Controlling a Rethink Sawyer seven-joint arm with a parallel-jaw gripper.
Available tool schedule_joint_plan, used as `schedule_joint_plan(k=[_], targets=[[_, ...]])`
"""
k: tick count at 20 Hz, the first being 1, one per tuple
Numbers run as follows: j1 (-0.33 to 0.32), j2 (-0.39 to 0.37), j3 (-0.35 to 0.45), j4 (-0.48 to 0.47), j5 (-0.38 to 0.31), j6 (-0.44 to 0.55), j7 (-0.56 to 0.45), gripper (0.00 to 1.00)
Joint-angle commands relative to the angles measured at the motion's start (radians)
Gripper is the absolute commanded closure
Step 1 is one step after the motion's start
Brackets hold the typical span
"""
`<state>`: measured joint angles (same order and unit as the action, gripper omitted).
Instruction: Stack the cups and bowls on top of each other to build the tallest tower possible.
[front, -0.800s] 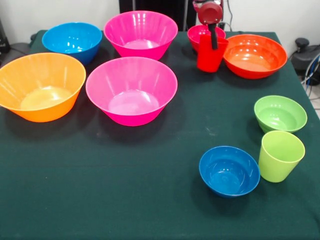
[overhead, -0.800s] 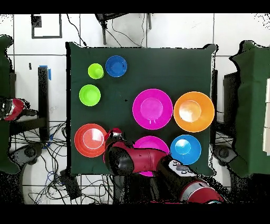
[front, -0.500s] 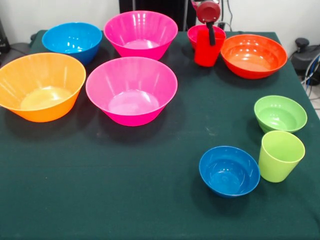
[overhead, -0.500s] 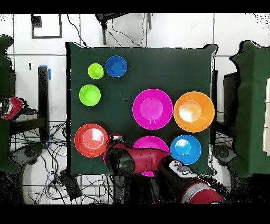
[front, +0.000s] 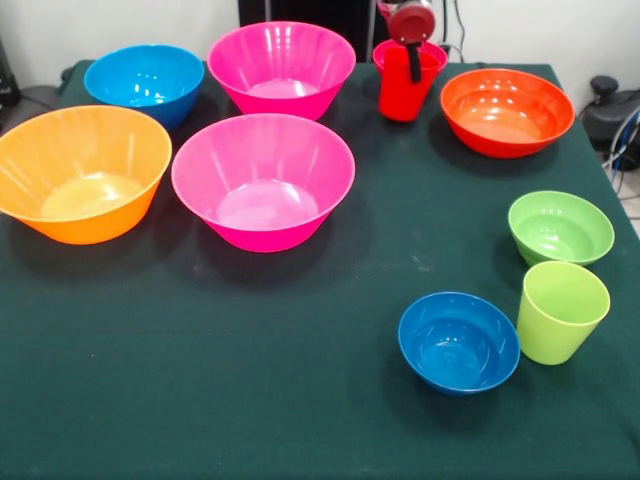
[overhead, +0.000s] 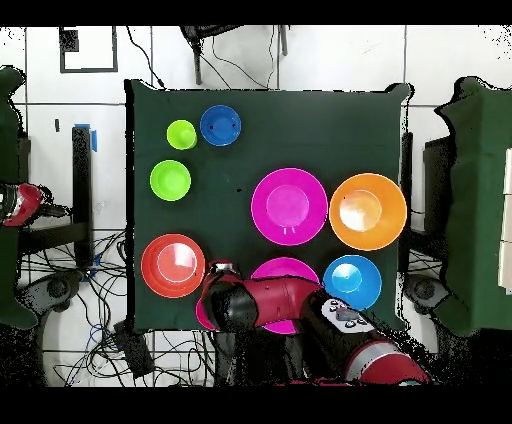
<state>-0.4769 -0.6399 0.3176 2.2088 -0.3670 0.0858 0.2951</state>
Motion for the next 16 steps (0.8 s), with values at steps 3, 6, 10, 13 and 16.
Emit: schedule_joint_plan(k=[3, 6, 10, 13, 16], targets=[[0.013, 0.075, 0.07, -0.172, -0.07, 0.101, 0.107, 1.0], [0.001, 0.075, 0.097, -0.179, -0.065, 0.112, 0.104, 1.0], [-0.003, 0.073, 0.113, -0.191, -0.056, 0.13, 0.105, 1.0], [-0.018, 0.078, 0.132, -0.199, -0.051, 0.15, 0.098, 1.0], [-0.033, 0.067, 0.147, -0.193, -0.049, 0.161, 0.098, 1.0]])
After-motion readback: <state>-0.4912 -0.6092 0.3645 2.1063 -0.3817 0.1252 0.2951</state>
